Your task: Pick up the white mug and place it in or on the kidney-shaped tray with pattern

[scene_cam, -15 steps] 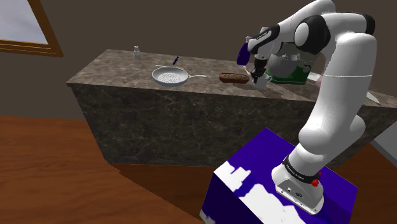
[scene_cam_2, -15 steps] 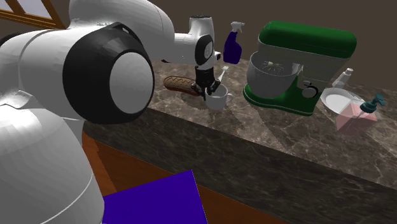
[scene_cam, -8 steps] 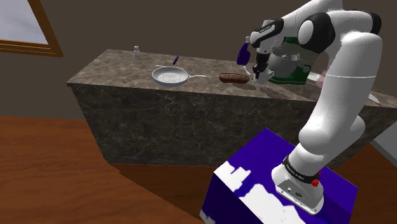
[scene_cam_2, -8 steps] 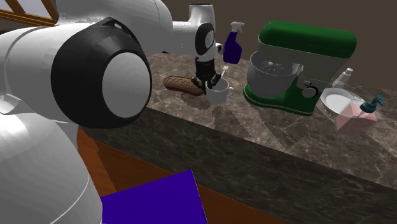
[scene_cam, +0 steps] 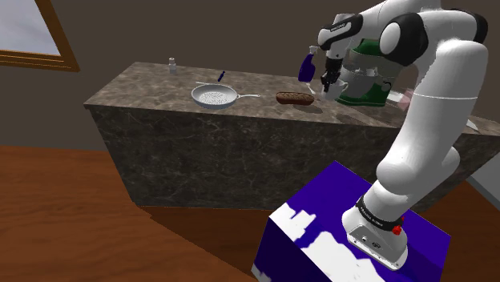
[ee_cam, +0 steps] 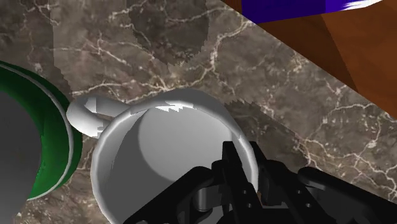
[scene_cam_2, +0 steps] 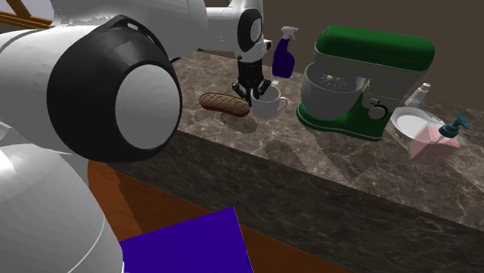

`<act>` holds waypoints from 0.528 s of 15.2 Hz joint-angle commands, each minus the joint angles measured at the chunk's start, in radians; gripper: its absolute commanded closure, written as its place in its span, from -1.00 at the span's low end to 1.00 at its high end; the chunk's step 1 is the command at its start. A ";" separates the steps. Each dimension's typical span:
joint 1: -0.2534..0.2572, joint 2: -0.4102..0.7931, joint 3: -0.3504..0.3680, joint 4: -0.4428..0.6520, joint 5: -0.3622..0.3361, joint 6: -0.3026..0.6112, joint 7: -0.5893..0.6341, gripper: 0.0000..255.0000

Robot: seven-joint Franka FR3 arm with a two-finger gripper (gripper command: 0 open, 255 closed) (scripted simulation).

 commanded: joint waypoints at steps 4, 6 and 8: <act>0.001 -0.017 -0.003 0.046 -0.007 -0.062 -0.001 1.00; 0.001 -0.022 -0.004 0.066 -0.009 -0.086 -0.001 1.00; 0.022 0.000 0.011 0.104 -0.002 -0.106 0.034 1.00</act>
